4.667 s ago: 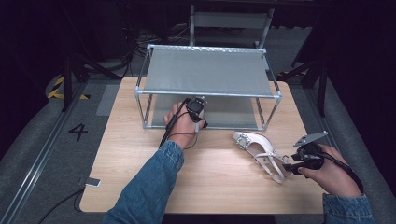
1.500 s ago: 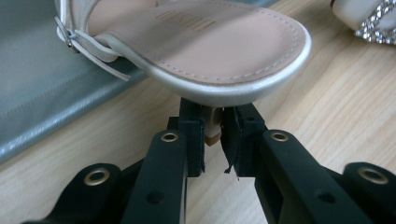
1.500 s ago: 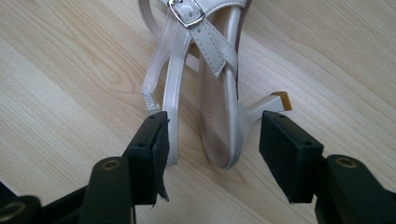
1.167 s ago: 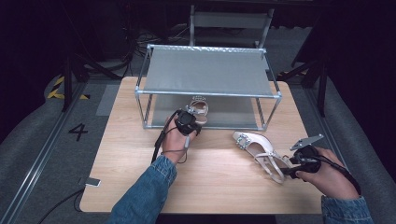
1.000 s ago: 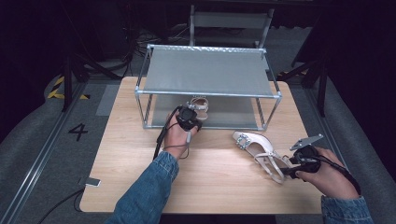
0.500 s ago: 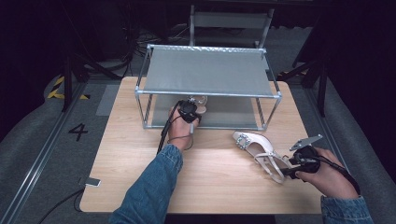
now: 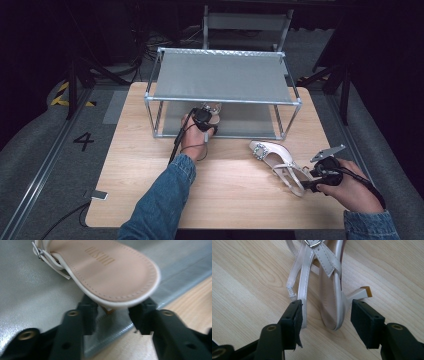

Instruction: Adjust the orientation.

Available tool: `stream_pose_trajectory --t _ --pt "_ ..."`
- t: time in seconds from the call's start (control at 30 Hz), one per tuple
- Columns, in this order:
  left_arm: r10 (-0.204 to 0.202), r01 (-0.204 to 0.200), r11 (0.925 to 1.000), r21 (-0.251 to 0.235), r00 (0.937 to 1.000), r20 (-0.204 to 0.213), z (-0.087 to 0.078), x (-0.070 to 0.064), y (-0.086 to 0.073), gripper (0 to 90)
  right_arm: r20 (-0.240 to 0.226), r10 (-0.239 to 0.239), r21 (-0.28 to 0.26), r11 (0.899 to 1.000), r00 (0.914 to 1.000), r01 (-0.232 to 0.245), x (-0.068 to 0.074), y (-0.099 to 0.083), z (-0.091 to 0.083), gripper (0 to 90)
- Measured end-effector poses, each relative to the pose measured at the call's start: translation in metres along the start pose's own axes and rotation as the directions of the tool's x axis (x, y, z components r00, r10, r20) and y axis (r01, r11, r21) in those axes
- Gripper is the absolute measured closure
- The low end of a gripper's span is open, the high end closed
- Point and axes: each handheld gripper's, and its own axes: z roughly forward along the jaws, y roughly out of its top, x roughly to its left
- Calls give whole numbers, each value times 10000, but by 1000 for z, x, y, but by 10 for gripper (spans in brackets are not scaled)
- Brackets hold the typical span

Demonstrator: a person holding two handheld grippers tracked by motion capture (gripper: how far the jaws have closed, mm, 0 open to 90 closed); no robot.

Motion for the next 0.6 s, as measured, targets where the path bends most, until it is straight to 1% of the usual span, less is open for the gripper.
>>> stream_pose_trajectory --t 0.03,0.07,0.1,0.13,0.2,0.27,0.33,0.37,0.47,0.5,0.53,0.57,0.6 --pt "-355 355 9994 -50 9993 79 -4 -3 -2 534 -13 12 6 10000 10000 -12 0 0 0 436" --pt "-1087 1090 9939 -172 9939 180 -10 -10 -5 512 0 -4 -11 10000 10000 4 0 0 0 435" --pt "-973 977 9949 -233 9951 179 -15 -10 -6 496 -5 -8 -34 10000 10000 8 1 1 0 434" --pt "-991 998 9944 -346 9948 216 -20 -11 -9 482 -20 0 -46 10000 10000 0 1 1 0 434" --pt "-869 879 9951 -455 9959 231 -32 -12 -14 457 18 -14 -100 9999 10000 14 2 1 -2 433" --pt "-861 872 9951 -455 9959 260 -42 -14 -18 443 55 -20 -125 9999 10000 21 3 2 -2 432" --pt "-808 818 9953 -516 9965 211 -57 -17 -24 429 27 -66 -130 9999 10000 66 4 3 -2 431" --pt "-573 583 9968 -539 9982 194 -64 -18 -26 425 30 -77 -147 9999 10000 77 4 4 -2 431" --pt "-399 407 9984 -404 9990 186 -81 -22 -34 414 84 -72 -156 9999 9999 73 5 4 -3 429" --pt "-403 410 9985 -350 9989 219 -85 -22 -36 414 93 -78 -179 9998 9999 80 5 4 -4 429" --pt "-395 402 9987 -319 9989 245 -93 -23 -41 412 105 -100 -204 9997 9999 102 5 5 -4 429" --pt "-310 316 9990 -316 9993 209 -97 -23 -43 406 129 -82 -230 9997 9999 85 5 5 -5 429" --pt "-333 342 9988 -338 9991 271 -102 -24 -46 403 163 -84 -249 9997 9998 88 5 6 -5 428"
